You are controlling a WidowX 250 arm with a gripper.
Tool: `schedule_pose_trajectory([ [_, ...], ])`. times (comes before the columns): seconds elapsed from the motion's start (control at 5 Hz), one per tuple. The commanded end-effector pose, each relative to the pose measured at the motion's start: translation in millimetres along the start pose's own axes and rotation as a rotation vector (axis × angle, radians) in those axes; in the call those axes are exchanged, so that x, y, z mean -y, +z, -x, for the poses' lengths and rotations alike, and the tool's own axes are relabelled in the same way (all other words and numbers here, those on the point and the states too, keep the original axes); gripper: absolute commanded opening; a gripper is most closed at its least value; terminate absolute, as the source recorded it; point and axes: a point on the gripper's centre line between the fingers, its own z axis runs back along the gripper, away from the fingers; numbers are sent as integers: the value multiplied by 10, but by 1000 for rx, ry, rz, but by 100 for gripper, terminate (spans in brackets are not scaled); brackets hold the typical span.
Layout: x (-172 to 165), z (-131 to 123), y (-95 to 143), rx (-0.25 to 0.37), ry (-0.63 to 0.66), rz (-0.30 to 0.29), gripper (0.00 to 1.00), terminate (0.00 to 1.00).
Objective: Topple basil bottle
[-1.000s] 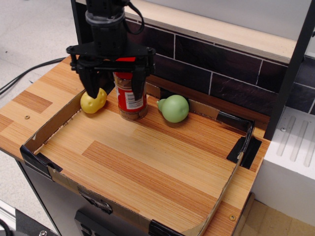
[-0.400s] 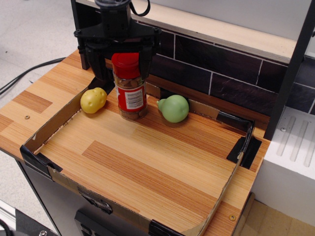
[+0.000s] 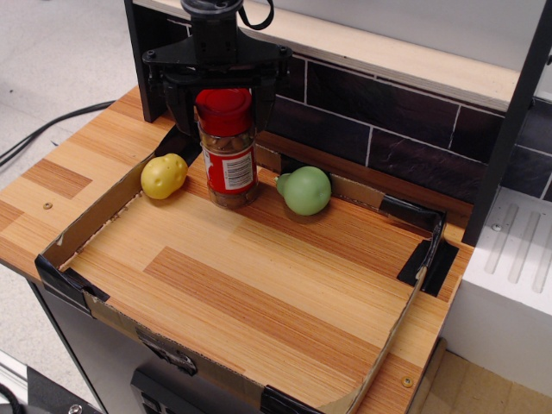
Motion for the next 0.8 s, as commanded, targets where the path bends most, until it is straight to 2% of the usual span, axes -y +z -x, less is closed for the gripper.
schedule_pose_trajectory([
  [0.0,25,-150,87,53,6,5,100,0],
  [0.2,32,-173,69,52,27,8,100,0],
  [0.4,41,-122,65,41,26,20,0,0],
  [0.6,35,-51,102,35,29,34,0,0],
])
